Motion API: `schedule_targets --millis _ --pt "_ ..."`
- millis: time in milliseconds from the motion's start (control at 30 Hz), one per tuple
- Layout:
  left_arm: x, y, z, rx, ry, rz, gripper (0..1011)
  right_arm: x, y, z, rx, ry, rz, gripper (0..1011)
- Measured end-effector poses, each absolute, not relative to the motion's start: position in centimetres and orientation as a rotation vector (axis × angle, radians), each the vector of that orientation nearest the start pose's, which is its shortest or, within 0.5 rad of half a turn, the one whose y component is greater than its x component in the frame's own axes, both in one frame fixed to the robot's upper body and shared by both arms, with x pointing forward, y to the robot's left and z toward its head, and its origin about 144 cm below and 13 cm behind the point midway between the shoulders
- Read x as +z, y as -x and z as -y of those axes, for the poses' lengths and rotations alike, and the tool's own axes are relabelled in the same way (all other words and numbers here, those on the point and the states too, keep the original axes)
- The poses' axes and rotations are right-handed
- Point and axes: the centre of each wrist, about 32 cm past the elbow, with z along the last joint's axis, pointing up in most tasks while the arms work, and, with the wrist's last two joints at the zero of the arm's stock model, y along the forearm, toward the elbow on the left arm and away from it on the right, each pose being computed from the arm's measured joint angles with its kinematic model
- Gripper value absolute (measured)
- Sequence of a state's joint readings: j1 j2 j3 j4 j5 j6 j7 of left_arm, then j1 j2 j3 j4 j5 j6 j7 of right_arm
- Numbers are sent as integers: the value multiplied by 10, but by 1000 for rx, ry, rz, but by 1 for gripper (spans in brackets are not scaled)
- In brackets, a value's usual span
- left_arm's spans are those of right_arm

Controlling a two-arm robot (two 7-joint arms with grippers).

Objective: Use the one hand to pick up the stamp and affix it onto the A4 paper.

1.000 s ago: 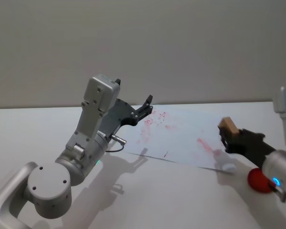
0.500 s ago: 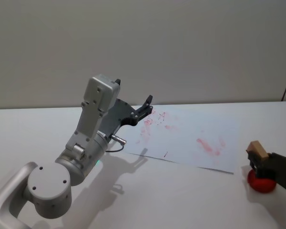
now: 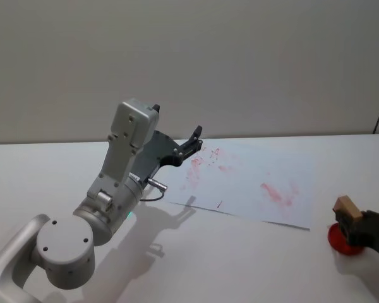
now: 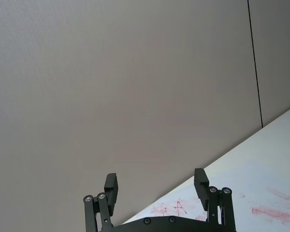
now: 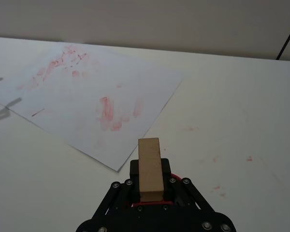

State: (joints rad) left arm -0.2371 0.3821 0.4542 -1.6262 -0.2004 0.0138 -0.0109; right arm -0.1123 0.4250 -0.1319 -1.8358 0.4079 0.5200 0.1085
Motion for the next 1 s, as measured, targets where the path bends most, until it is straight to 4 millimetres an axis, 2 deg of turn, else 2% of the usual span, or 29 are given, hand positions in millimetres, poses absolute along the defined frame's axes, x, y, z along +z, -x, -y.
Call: schedule_targets --millis 667,833,867,1000 --pt "1204 -492 -198 1124 -61 268 1001 1182 -410 287 -1222 431 -336 222" --pt "1204 -492 -198 1124 -61 268 1001 1182 -408 288 -1224 439 -337 378" --pt "1204 -492 -198 1124 -61 268 1001 1181 -408 288 -1224 440 -337 378" --pt "1204 -492 -198 1124 -61 268 1001 1181 -408 288 -1225 444 -338 519"
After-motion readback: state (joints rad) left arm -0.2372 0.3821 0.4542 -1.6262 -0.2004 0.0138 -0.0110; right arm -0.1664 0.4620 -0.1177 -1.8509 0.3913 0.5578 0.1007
